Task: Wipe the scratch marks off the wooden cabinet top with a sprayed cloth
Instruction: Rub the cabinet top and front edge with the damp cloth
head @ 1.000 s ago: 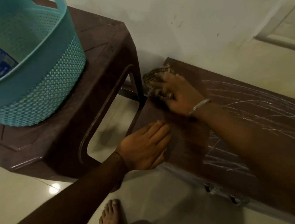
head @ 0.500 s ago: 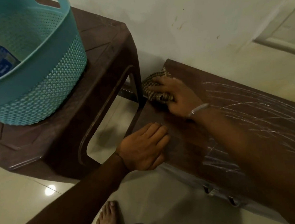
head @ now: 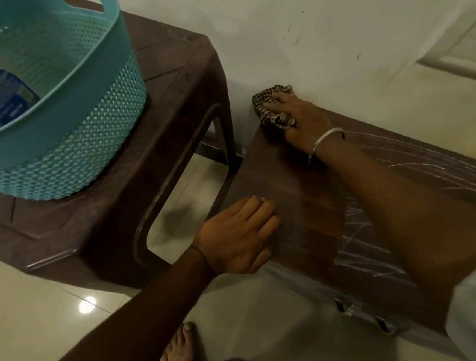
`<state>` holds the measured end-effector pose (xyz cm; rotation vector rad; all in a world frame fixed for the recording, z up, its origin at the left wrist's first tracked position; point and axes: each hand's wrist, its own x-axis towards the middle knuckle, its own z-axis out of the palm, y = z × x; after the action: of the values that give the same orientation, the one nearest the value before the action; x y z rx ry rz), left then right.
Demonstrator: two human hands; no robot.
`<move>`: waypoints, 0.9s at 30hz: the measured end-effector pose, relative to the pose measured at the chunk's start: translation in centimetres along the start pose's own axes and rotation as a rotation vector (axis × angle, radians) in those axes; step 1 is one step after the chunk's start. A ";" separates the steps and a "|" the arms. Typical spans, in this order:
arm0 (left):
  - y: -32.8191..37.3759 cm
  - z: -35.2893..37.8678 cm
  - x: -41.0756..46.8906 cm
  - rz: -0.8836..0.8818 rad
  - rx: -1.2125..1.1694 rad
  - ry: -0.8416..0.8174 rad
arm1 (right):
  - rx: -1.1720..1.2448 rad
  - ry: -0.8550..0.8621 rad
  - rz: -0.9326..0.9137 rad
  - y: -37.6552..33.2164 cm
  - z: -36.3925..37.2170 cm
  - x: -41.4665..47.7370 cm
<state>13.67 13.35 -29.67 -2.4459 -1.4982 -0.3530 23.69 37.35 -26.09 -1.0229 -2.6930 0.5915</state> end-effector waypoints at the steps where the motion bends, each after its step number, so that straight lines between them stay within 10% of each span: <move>1: 0.1 0.0 -0.2 -0.031 -0.003 0.001 | 0.005 0.007 -0.027 -0.7 0.4 -1.1; 10: 1.7 1.6 -2.1 -0.723 -0.387 0.432 | -0.010 0.006 -0.167 -6.6 3.4 -11.2; 20: 1.5 2.3 -2.6 -0.842 -0.708 0.397 | 0.020 0.026 -0.288 -8.1 3.8 -14.1; 27: 1.1 0.2 -2.4 -0.714 -0.573 0.163 | -0.069 0.191 0.051 -11.8 6.0 -16.6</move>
<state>13.56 10.93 -30.76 -2.0417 -2.4050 -1.2258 27.05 16.39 -27.11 -1.1080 -2.5423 0.3901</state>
